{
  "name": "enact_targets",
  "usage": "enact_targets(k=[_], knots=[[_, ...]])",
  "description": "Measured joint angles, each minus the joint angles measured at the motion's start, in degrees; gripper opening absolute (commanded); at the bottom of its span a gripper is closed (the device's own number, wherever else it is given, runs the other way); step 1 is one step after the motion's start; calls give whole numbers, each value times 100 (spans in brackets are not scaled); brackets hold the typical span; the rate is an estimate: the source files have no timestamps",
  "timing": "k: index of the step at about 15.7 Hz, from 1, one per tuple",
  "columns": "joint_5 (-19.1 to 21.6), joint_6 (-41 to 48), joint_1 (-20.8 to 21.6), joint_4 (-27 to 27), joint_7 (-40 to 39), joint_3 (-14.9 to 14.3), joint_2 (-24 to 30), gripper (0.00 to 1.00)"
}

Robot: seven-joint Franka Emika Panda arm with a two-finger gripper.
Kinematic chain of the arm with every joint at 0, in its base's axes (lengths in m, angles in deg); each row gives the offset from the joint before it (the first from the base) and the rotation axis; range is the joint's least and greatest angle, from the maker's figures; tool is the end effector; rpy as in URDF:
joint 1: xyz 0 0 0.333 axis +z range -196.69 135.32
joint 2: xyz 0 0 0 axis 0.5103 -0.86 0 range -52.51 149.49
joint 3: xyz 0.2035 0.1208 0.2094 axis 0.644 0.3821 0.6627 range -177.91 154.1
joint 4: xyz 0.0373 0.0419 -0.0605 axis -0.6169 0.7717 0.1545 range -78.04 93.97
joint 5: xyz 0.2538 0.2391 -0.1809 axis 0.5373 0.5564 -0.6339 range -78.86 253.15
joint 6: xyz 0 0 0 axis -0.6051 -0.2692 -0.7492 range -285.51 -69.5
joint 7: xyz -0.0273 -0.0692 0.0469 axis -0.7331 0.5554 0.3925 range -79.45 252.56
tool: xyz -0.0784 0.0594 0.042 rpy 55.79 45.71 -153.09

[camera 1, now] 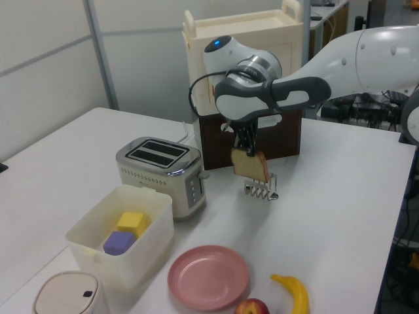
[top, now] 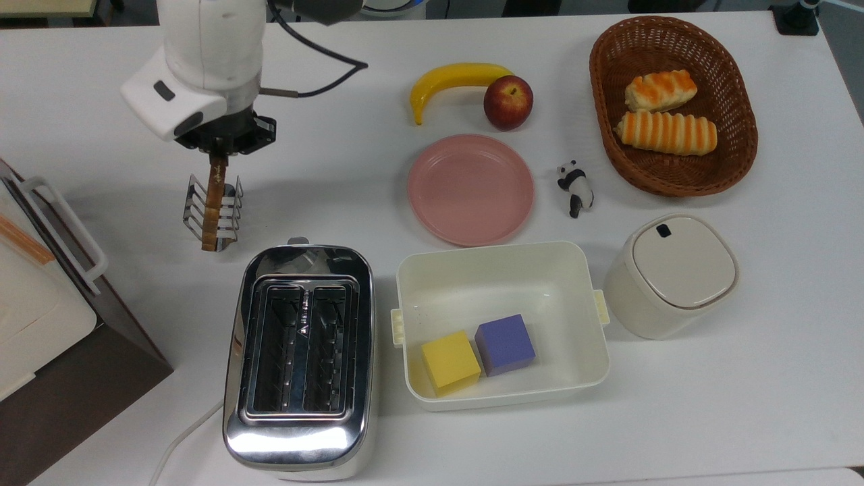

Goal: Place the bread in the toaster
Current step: 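Lift the bread slice up out of the rack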

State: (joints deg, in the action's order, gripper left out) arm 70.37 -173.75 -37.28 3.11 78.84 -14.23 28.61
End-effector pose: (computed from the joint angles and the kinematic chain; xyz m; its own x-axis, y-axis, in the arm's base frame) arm 0.6516 -0.1232 0.4765 0.9959 0.0413 -0.0801 0.0625 -0.9568 0.2839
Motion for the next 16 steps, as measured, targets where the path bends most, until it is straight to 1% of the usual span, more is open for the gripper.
enact_targets(k=[4, 6, 9, 11, 14, 16], knots=[[17, 180, 2, -304, 0, 2, 169, 4], [109, 243, 2, -472, 0, 4, 219, 2], [362, 247, -7, -612, 26, 1, 270, 1], [567, 205, -6, -757, 215, 1, 274, 1], [1023, -355, -6, -872, 652, 2, 277, 0], [1250, -814, -6, -878, 892, 1, 276, 0]])
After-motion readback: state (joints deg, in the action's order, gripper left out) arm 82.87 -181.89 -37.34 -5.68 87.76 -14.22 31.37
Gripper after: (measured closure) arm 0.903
